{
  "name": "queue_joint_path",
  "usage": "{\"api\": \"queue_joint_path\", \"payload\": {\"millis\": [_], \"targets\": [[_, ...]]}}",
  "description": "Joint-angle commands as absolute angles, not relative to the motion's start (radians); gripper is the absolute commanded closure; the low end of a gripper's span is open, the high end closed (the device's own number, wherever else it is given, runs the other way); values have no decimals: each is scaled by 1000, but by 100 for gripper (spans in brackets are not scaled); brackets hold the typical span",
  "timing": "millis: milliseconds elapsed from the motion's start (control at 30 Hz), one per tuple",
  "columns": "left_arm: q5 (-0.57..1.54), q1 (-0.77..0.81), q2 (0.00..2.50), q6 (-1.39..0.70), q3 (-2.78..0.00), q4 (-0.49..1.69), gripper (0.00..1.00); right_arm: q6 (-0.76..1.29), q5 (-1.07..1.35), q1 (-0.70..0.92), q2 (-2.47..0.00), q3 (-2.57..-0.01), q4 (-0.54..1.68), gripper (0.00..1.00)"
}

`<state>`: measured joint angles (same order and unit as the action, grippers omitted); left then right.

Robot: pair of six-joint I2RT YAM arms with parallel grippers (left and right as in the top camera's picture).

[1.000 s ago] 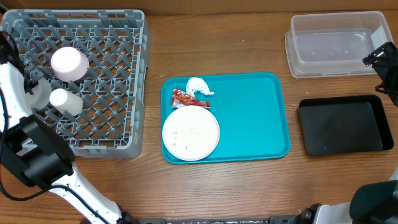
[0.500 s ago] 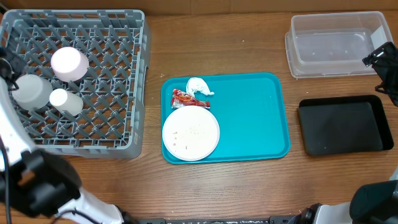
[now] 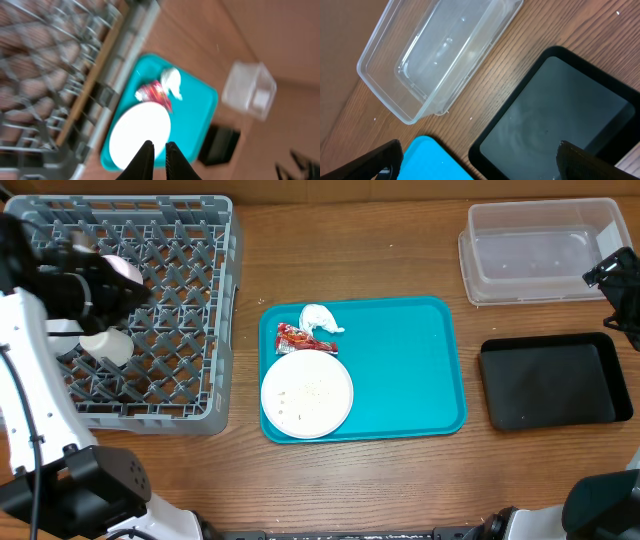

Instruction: Sort waste into correct bins and load items into the dishwasher

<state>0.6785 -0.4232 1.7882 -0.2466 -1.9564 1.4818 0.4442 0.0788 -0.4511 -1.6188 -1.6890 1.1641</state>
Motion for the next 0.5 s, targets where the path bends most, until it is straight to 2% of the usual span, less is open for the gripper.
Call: {"api": "queue_joint_path", "payload": {"millis": [0,167,233,467], "targets": [[733,-379,1792,-131,-1960,1526,88,445,79,-452,-1617,-1702,1161,0],[733,-331,1790,-34,-1960,1622,91,445,79,-452,-1617,-1702,1161,0],[732,-315,1788,6,-1959,1654,96,445,79,-452,-1617,-1702,1161,0],[686,-292,1721,38,-1945,1690,96,445,79,-452,-1617,-1702,1161,0]]}}
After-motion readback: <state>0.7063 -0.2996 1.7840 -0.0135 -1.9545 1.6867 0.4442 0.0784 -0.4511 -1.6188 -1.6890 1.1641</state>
